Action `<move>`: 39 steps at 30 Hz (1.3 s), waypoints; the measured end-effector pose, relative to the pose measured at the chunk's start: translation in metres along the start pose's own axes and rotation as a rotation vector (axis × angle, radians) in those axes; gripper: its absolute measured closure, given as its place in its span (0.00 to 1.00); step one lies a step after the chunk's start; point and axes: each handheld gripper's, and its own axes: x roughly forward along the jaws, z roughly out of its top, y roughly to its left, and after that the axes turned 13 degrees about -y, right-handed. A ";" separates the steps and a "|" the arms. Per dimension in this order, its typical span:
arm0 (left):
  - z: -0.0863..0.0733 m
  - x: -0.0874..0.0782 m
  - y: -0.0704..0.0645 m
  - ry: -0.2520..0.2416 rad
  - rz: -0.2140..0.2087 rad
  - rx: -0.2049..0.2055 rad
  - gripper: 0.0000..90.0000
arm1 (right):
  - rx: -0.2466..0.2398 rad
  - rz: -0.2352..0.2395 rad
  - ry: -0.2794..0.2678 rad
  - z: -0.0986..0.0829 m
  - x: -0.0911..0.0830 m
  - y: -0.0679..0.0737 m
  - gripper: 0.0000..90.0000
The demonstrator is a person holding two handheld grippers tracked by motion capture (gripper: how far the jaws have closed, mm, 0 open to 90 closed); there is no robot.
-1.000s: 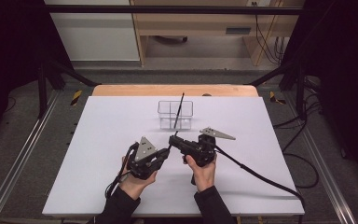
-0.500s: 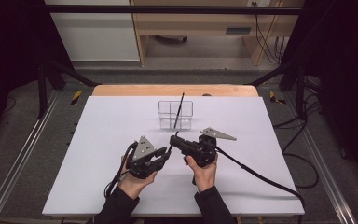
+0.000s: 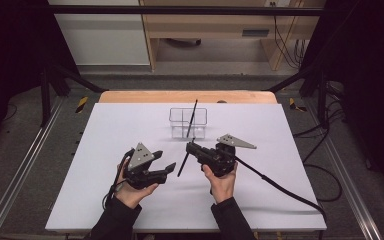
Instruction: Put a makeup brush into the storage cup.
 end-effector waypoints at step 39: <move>-0.023 -0.030 0.047 0.041 0.050 -0.026 0.13 | -0.234 -0.086 -0.031 0.038 0.001 -0.012 0.93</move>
